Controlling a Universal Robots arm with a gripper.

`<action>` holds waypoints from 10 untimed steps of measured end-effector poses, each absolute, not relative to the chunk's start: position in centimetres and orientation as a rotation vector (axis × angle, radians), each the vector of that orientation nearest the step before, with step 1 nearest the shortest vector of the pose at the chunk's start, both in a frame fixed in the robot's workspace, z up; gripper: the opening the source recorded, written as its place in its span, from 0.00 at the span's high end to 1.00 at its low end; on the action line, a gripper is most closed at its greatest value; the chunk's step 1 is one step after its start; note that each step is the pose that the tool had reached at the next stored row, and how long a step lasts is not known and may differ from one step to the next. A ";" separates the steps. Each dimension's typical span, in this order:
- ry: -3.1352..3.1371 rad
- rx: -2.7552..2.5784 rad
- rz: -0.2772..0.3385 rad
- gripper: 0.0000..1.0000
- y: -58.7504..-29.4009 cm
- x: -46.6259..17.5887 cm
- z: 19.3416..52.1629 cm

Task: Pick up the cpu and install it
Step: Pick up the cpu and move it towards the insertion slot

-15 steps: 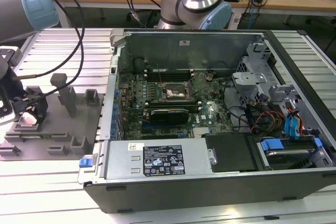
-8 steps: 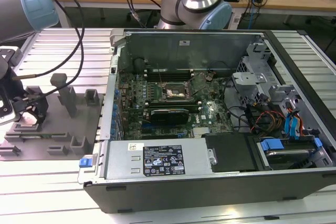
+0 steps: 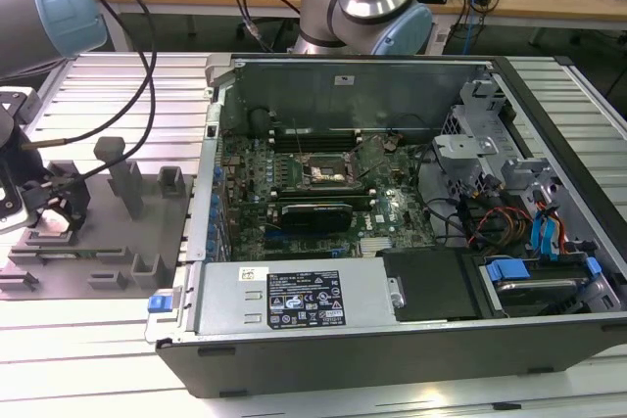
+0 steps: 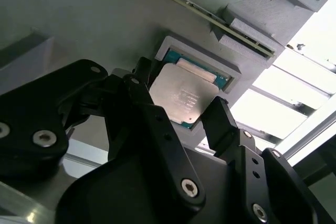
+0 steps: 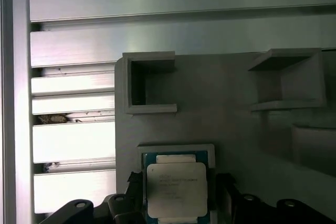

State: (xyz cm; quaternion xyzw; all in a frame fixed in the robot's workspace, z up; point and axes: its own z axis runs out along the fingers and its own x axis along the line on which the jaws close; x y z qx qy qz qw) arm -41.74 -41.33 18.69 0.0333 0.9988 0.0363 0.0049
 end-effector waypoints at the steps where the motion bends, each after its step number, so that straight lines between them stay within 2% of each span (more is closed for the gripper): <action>1: 3.128 0.104 0.114 0.34 -41.3 -41.8 18.7; 10: 3.127 0.104 0.114 0.34 -41.3 -41.9 18.7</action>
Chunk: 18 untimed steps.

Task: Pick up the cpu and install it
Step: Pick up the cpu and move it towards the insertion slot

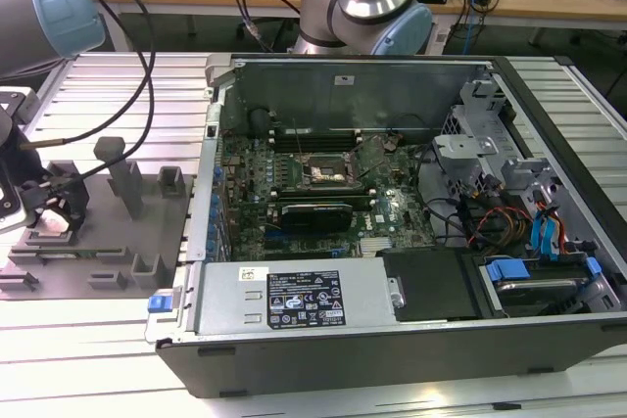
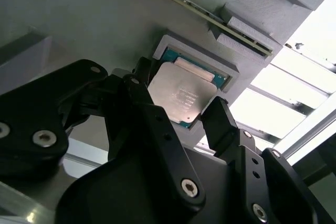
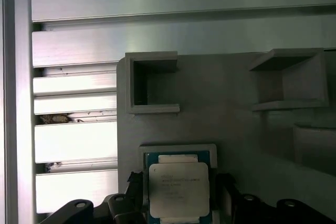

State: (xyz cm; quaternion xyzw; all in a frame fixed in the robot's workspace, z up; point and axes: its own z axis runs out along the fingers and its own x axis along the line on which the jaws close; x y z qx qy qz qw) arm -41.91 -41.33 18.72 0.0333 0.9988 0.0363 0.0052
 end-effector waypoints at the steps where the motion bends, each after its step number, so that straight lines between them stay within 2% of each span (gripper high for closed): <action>1: 3.127 0.104 0.114 0.34 -41.3 -41.9 18.7; 18: 3.128 0.104 0.115 0.34 -41.2 -42.0 18.7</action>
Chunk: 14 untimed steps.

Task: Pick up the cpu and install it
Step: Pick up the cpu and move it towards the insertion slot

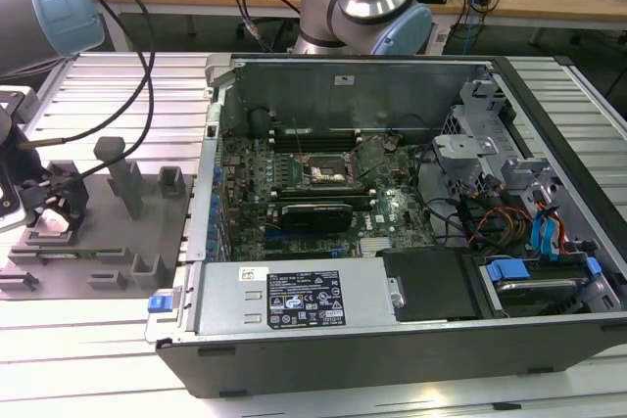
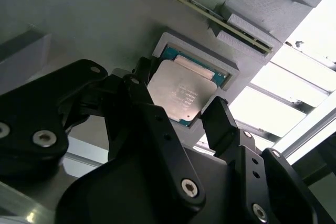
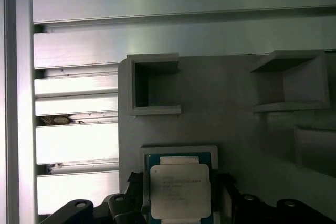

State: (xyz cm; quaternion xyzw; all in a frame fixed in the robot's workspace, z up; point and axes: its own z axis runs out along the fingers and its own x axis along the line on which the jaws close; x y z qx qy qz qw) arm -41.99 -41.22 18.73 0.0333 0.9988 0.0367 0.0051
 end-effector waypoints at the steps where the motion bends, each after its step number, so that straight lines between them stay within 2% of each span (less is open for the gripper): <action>1: 3.128 0.104 0.115 0.34 -41.2 -42.0 18.7; 3: 3.128 0.104 0.115 0.35 -41.2 -42.0 18.7; 5: 3.128 0.104 0.115 0.45 -41.2 -42.0 18.7; 10: 3.128 0.104 0.115 0.45 -41.2 -42.0 19.0; 12: 3.127 0.104 0.115 0.45 -41.2 -42.0 21.4; 14: 3.128 0.104 0.115 0.45 -41.2 -42.0 21.7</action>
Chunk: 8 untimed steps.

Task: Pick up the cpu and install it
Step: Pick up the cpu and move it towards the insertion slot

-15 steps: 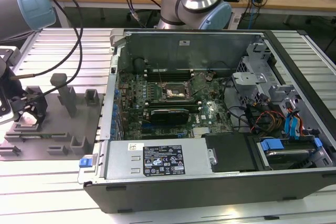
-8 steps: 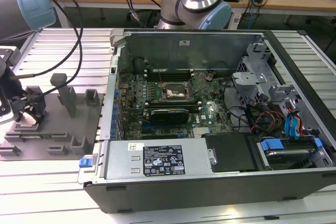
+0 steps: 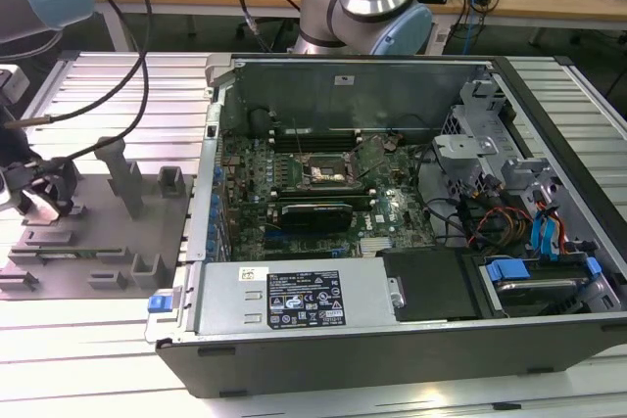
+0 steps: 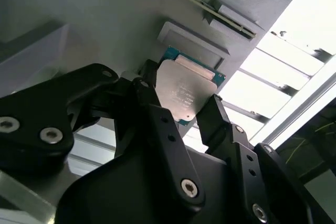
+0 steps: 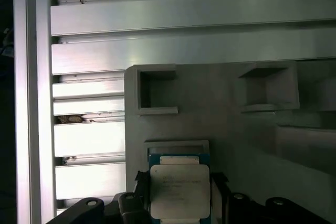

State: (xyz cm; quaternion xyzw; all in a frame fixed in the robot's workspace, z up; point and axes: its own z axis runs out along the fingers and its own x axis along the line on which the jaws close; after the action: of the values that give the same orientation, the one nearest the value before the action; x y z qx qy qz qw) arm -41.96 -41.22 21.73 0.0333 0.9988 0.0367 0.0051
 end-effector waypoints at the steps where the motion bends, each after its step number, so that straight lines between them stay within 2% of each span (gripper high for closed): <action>1: 3.127 0.104 0.115 0.45 -41.2 -42.0 21.7; 8: 3.128 0.104 0.115 0.45 -41.2 -42.0 21.9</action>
State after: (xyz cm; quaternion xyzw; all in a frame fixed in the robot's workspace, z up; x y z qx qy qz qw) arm -41.97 -41.23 21.94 0.0333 0.9988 0.0366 0.0050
